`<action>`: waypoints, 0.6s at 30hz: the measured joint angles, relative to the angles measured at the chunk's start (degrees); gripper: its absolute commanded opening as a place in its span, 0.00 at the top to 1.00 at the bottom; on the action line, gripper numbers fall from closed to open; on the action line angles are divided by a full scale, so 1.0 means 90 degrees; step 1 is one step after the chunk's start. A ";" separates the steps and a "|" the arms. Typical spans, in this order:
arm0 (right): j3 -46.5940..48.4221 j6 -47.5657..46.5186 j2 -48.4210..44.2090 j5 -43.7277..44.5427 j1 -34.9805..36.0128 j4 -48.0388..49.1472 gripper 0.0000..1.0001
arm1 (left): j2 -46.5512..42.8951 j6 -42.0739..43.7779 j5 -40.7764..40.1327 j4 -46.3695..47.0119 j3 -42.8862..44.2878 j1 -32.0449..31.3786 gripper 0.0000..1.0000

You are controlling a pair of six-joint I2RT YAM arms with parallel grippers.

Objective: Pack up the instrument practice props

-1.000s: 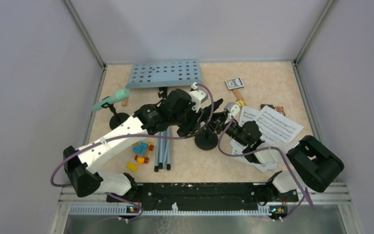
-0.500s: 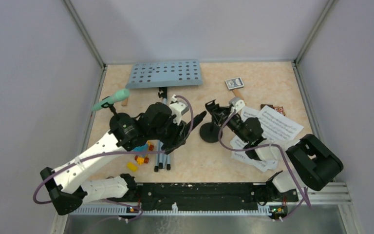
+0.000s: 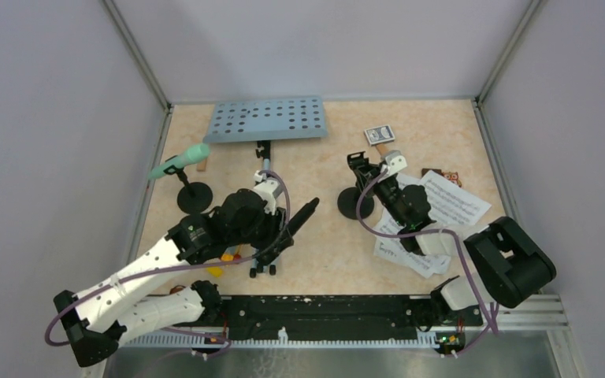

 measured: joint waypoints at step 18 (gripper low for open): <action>-0.0022 0.0165 -0.0573 -0.0413 0.0000 -0.0809 1.00 | 0.2664 -0.3300 -0.3466 0.2688 -0.1239 -0.0007 1.00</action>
